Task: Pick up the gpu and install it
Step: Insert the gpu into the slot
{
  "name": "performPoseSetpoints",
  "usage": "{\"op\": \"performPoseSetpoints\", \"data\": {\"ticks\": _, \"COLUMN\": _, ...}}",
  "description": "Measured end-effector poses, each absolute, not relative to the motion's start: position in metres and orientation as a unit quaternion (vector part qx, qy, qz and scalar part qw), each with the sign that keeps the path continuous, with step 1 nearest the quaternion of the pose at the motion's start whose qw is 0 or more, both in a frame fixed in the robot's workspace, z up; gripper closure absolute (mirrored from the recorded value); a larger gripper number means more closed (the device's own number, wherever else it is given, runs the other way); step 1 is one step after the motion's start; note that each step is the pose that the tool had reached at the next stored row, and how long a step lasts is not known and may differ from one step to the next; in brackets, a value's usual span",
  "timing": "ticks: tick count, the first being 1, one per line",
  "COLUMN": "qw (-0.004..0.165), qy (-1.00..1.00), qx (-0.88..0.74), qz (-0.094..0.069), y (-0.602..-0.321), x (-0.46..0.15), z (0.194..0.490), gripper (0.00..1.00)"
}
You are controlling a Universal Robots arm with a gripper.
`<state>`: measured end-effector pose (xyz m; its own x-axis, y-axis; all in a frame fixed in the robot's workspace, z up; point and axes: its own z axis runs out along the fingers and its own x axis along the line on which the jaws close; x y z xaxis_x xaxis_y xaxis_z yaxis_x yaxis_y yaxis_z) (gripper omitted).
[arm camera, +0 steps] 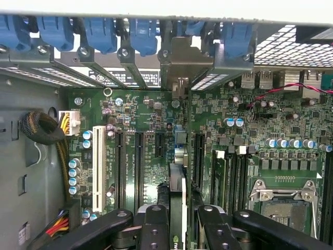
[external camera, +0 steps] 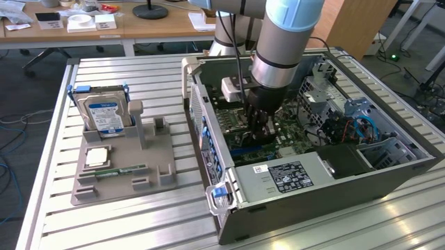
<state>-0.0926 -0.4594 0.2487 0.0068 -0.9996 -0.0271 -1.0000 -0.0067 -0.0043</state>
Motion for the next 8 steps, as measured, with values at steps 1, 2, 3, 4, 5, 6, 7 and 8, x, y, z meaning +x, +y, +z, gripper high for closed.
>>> {"op": "performPoseSetpoints", "data": {"ticks": 1, "qw": 0.011, "qy": 0.705, "qx": -0.709, "qz": 0.008, "y": -0.4594, "x": -0.0925, "z": 0.2483, "gripper": 0.74}}
{"op": "performPoseSetpoints", "data": {"ticks": 2, "qw": 0.012, "qy": 0.705, "qx": -0.709, "qz": 0.007, "y": -0.4594, "x": -0.0925, "z": 0.2477, "gripper": 0.74}}
{"op": "performPoseSetpoints", "data": {"ticks": 3, "qw": 0.012, "qy": 0.705, "qx": -0.709, "qz": 0.007, "y": -0.4594, "x": -0.0926, "z": 0.2470, "gripper": 0.74}}
{"op": "performPoseSetpoints", "data": {"ticks": 4, "qw": 0.012, "qy": 0.705, "qx": -0.709, "qz": 0.006, "y": -0.4595, "x": -0.0927, "z": 0.2465, "gripper": 0.74}}
{"op": "performPoseSetpoints", "data": {"ticks": 5, "qw": 0.013, "qy": 0.705, "qx": -0.709, "qz": 0.006, "y": -0.4595, "x": -0.0927, "z": 0.2463, "gripper": 0.74}}
{"op": "performPoseSetpoints", "data": {"ticks": 6, "qw": 0.013, "qy": 0.705, "qx": -0.709, "qz": 0.006, "y": -0.4595, "x": -0.0926, "z": 0.2463, "gripper": 0.74}}
{"op": "performPoseSetpoints", "data": {"ticks": 7, "qw": 0.013, "qy": 0.705, "qx": -0.709, "qz": 0.006, "y": -0.4594, "x": -0.0926, "z": 0.2461, "gripper": 0.74}}
{"op": "performPoseSetpoints", "data": {"ticks": 8, "qw": 0.013, "qy": 0.705, "qx": -0.709, "qz": 0.006, "y": -0.4594, "x": -0.0926, "z": 0.2458, "gripper": 0.74}}
